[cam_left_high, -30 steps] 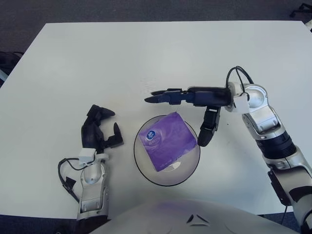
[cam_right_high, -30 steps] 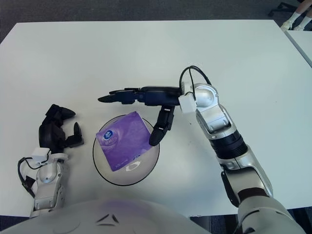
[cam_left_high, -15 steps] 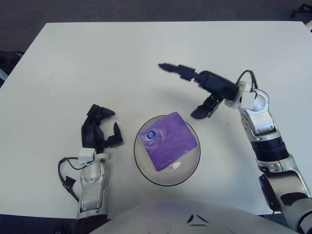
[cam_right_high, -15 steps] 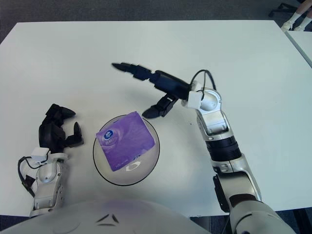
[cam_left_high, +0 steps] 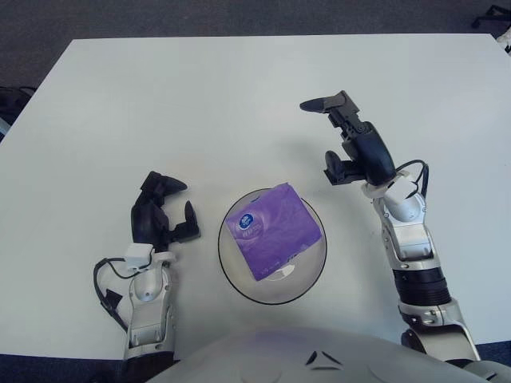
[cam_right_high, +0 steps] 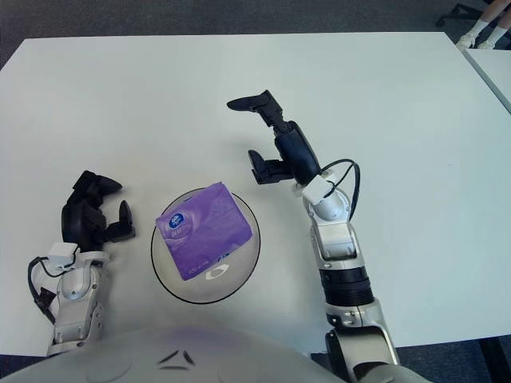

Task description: Put the tissue paper into the plate.

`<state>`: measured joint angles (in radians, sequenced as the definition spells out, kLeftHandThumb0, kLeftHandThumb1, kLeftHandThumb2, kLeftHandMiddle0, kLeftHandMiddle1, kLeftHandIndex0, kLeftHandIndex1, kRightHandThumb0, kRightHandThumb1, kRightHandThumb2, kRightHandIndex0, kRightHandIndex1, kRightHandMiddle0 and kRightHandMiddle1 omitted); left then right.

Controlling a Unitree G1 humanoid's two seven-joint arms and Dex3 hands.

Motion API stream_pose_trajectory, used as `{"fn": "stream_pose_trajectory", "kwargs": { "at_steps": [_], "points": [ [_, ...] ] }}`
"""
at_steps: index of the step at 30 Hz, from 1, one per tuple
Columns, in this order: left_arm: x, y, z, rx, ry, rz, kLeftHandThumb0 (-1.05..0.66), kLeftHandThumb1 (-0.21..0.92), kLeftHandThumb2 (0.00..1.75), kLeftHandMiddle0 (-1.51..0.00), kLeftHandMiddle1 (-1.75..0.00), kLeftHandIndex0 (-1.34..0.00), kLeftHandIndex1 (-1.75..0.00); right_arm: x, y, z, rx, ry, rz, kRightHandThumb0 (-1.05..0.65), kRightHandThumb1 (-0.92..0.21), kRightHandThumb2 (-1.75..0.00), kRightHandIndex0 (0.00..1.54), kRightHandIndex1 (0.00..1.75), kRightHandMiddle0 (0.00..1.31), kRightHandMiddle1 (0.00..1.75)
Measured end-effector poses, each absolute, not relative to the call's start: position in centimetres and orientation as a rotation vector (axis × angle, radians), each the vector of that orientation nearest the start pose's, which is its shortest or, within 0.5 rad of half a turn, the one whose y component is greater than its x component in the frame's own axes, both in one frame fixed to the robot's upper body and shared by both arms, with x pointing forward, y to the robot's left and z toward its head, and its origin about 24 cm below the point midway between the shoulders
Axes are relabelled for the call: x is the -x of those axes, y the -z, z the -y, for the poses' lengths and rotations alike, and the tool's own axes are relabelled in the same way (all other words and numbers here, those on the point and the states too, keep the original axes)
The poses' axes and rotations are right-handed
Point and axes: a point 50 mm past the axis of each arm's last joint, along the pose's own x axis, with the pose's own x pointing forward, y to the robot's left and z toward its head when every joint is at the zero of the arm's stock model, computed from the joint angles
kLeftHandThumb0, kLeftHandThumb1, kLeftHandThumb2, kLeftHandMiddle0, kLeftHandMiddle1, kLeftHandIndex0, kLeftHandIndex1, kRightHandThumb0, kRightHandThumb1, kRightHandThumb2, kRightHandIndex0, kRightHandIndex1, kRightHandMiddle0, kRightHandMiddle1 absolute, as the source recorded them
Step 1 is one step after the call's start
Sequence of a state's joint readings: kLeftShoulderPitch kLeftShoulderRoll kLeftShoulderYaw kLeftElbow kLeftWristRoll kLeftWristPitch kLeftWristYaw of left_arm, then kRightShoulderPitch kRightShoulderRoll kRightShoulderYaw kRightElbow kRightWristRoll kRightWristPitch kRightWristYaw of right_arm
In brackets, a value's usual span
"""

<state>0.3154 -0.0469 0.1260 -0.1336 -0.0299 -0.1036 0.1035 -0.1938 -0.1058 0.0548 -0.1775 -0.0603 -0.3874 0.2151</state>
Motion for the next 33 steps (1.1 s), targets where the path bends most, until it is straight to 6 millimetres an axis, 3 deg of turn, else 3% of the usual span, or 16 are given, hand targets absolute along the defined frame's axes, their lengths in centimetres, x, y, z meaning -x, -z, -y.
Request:
{"fn": "stream_pose_trajectory", "kwargs": {
  "at_steps": [3, 6, 13, 18, 33],
  "points": [
    [-18.3, -1.6, -19.6, 0.028, -0.326, -0.066, -0.01, 0.05, 1.62, -0.82, -1.75, -0.6, -1.69, -25.7, -16.1, 12.1, 0.139, -0.278, 0.739, -0.39, -0.77, -1.27, 0.39, 1.27, 0.29, 1.62],
    [-18.3, -1.6, -19.6, 0.028, -0.325, -0.065, -0.01, 0.05, 1.62, -0.81, -1.75, -0.61, -1.69, -25.8, -16.1, 12.0, 0.038, -0.238, 0.709, -0.39, -0.7, -1.01, 0.54, 1.32, 0.33, 1.71],
    [-18.3, -1.6, -19.7, 0.028, -0.327, -0.064, -0.01, 0.04, 1.62, -0.82, -1.75, -0.61, -1.69, -25.8, -15.7, 11.9, -0.164, -0.17, 0.63, -0.42, -0.53, -1.06, 0.74, 1.61, 0.44, 1.74],
    [-18.3, -1.6, -19.6, 0.029, -0.327, -0.064, -0.01, 0.05, 1.63, -0.82, -1.75, -0.61, -1.69, -25.7, -14.9, 11.9, -0.265, -0.118, 0.58, -0.42, -0.5, -1.09, 0.75, 1.66, 0.47, 1.75],
    [-18.3, -1.6, -19.5, 0.048, -0.332, -0.061, -0.01, 0.07, 1.62, -0.79, -1.75, -0.57, -1.74, -25.3, -11.6, 13.1, -0.35, 0.03, 0.372, -0.41, -0.56, -1.01, 0.7, 1.52, 0.42, 1.75]
  ]
}}
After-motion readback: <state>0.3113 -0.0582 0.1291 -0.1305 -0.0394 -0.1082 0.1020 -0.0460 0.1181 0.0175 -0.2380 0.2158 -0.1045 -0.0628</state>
